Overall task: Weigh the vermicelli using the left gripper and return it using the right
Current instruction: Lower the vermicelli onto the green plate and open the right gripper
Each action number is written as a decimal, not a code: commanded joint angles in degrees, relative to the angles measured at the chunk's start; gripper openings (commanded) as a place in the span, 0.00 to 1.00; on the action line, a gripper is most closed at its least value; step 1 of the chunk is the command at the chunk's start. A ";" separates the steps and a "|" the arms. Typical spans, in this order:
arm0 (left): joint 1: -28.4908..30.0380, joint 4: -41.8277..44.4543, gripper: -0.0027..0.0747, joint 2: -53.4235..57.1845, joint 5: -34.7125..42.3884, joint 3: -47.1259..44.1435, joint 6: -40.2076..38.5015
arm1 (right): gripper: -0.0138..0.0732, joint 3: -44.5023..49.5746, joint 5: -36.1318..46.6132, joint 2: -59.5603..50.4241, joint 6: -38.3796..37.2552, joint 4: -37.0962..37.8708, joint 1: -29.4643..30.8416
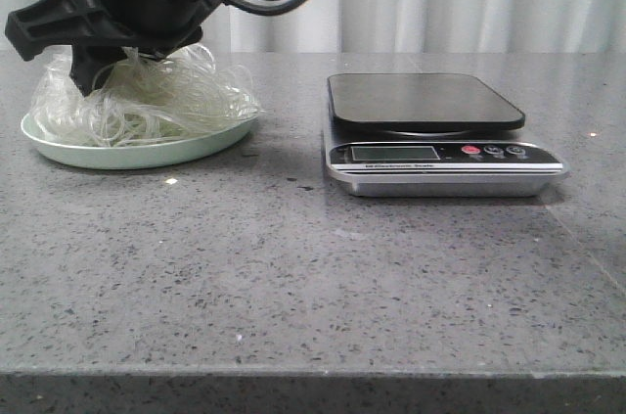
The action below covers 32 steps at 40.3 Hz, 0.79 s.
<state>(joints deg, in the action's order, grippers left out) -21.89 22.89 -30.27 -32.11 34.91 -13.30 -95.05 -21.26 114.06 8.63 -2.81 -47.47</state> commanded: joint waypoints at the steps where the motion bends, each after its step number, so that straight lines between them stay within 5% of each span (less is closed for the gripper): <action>1: 0.12 0.92 0.22 -0.02 4.17 1.42 -0.53 | 0.63 -2.24 3.95 -4.32 0.56 0.57 -0.06; 32: 0.12 0.92 0.22 -0.02 4.17 1.42 -0.53 | 0.61 -3.11 -9.49 -17.66 0.36 0.62 4.99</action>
<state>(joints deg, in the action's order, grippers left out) -21.89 22.89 -30.27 -32.02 34.91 -13.30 -96.00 -31.79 100.97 8.63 -2.81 -44.21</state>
